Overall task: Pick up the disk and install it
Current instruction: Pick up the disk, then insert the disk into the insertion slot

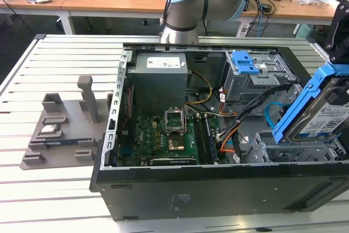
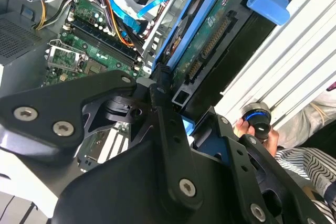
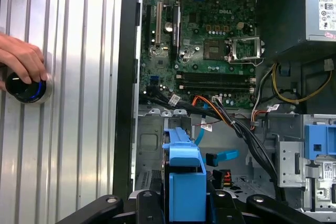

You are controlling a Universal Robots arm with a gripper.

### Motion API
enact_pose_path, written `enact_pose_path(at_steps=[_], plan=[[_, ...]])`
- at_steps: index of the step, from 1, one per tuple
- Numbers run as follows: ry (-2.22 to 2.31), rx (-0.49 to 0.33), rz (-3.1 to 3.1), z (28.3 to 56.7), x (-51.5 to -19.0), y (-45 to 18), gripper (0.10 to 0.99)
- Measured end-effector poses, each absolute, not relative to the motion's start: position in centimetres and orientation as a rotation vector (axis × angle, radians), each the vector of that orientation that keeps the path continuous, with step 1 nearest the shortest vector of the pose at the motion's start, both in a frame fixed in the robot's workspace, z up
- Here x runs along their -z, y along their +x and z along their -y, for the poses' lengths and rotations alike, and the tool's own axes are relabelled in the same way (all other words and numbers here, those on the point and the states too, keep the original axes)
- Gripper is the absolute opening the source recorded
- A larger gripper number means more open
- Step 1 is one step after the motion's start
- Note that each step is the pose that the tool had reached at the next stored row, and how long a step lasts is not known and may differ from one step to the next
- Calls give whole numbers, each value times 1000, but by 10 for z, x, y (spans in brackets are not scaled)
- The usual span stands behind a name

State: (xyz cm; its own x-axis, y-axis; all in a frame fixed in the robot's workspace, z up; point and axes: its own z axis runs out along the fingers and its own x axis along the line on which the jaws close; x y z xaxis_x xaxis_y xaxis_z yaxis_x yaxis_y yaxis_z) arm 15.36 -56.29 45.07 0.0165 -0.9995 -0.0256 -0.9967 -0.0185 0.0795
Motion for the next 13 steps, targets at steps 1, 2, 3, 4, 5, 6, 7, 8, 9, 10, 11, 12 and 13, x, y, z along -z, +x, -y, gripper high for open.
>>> enact_pose_path(at_steps=[1, 2, 3, 4, 5, 6, 7, 8, 9, 10, 11, 12, 13], plan=[[2212, 115, 2173, 563, -451, 154, 365], [2212, 115, 2173, 563, -451, 154, 365], [2212, 115, 2173, 563, -451, 154, 365], [2212, 115, 2173, 563, -451, 154, 365], [2212, 115, 2173, 563, -451, 154, 365], [2212, 115, 2173, 563, -451, 154, 365], [2212, 115, 2173, 563, -451, 154, 365], [2212, 115, 2173, 563, -451, 154, 365], [2212, 115, 2173, 563, -451, 154, 365], [2212, 115, 2173, 563, -451, 154, 365], [2212, 115, 2173, 563, -451, 154, 365], [2212, 115, 2173, 563, -451, 154, 365], [2212, 115, 2173, 563, -451, 154, 365]])
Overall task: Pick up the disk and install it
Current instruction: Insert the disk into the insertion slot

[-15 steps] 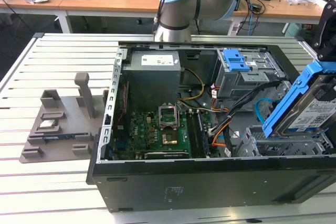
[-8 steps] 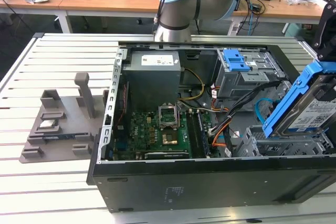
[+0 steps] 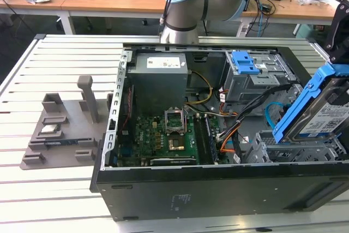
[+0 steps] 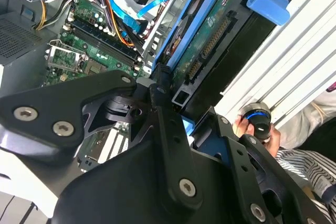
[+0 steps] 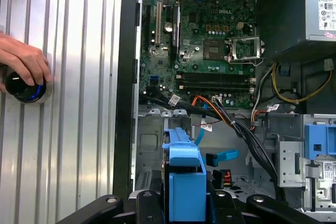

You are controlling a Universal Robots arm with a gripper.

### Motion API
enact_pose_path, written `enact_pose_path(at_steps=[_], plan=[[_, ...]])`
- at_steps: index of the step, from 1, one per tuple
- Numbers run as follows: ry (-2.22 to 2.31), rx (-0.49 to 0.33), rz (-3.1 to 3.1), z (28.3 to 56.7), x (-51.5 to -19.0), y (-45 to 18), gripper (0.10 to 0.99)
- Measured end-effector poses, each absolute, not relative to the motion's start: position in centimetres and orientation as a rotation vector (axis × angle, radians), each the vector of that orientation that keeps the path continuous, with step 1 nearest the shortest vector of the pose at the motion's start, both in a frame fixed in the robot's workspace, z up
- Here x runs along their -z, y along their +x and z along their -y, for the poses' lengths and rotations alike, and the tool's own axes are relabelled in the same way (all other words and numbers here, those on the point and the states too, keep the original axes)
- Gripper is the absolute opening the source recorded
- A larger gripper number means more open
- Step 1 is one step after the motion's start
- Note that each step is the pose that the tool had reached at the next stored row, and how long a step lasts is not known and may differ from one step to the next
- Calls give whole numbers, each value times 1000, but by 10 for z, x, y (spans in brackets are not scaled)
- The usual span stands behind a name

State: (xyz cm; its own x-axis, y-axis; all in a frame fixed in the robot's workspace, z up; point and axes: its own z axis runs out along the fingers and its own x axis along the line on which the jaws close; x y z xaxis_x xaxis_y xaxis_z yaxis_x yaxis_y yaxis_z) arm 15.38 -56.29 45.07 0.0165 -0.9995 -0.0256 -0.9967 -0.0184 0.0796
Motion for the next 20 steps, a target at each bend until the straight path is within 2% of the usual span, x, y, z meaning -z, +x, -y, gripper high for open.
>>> enact_pose_path(at_steps=[20], plan=[[2161, 115, 2227, 556, -442, 135, 365]])
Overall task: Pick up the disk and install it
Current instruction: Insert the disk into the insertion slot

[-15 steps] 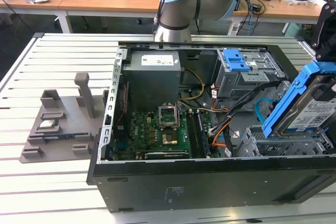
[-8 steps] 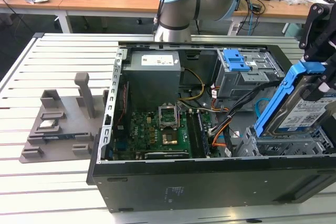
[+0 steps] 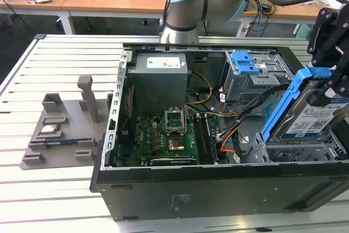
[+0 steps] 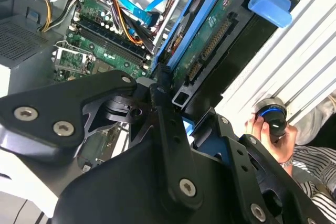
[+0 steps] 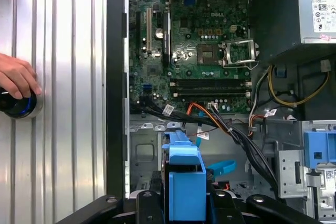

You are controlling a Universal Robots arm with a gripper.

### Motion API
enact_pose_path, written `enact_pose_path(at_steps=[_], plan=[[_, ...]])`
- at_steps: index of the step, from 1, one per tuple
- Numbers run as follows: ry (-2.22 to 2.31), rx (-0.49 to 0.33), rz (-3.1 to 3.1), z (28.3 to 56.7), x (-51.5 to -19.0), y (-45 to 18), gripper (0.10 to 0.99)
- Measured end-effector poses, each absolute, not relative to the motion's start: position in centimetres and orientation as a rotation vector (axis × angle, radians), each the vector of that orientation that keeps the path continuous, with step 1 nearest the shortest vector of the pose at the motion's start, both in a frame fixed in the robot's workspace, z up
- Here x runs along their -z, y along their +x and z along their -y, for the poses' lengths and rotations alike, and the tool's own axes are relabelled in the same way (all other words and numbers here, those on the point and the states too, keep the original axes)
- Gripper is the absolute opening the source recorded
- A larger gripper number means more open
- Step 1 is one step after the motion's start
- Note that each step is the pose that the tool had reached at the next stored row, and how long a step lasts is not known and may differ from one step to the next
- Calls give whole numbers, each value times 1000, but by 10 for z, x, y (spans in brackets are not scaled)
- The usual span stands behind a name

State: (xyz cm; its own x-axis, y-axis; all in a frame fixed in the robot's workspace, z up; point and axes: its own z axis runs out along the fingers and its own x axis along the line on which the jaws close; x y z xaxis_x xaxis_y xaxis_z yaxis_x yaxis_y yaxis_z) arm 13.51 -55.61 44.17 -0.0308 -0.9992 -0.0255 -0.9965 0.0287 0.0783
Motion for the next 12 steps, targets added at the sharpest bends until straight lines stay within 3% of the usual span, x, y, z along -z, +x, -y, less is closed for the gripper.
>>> enact_pose_path(at_steps=[12], plan=[[2162, 115, 2226, 556, -415, 135, 365]])
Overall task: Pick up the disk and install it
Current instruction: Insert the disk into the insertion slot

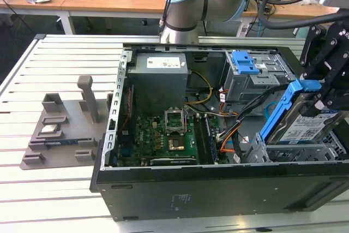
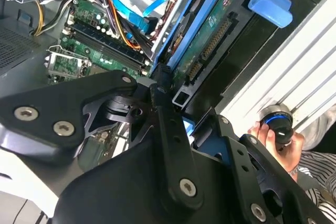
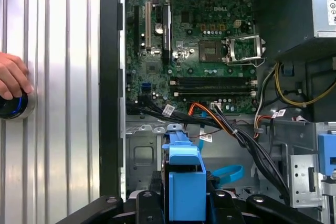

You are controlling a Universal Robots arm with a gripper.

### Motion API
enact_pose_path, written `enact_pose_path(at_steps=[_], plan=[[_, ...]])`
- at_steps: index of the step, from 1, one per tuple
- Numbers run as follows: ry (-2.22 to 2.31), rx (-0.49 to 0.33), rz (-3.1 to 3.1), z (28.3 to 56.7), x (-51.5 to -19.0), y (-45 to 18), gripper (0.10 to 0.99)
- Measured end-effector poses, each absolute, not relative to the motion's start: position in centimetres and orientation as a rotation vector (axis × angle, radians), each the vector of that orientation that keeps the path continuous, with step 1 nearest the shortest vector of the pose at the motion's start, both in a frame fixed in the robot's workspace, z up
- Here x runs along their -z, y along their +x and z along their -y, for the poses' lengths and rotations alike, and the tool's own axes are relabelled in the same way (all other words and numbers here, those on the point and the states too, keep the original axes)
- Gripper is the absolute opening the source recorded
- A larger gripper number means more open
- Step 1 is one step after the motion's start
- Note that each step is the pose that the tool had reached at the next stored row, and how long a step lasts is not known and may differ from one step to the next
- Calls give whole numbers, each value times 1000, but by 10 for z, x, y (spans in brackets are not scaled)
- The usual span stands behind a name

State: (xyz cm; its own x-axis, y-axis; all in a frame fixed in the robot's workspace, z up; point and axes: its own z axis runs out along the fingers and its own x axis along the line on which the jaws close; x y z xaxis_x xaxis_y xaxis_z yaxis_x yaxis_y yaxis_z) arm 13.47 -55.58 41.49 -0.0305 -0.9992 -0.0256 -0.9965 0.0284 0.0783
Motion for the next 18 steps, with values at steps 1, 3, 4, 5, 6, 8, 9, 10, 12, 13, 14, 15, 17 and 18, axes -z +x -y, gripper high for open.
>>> enact_pose_path(at_steps=[1, 3, 4, 5, 6, 8, 9, 10, 12, 13, 14, 15, 17, 18], plan=[[2162, 115, 2226, 556, -411, 135, 365], [2162, 115, 2226, 556, -406, 135, 365], [2162, 115, 2226, 556, -402, 135, 365], [2162, 115, 2226, 556, -399, 135, 365], [2162, 115, 2226, 556, -399, 135, 365], [2162, 115, 2226, 556, -398, 135, 365], [2162, 115, 2226, 556, -398, 135, 365], [2162, 115, 2226, 556, -398, 135, 365], [2162, 115, 2226, 556, -398, 135, 365], [2162, 115, 2226, 556, -398, 135, 365], [2162, 115, 2226, 556, -398, 135, 376], [2162, 115, 2226, 556, -398, 135, 443], [2162, 115, 2226, 556, -398, 135, 443], [2162, 115, 2226, 556, -398, 135, 427]])
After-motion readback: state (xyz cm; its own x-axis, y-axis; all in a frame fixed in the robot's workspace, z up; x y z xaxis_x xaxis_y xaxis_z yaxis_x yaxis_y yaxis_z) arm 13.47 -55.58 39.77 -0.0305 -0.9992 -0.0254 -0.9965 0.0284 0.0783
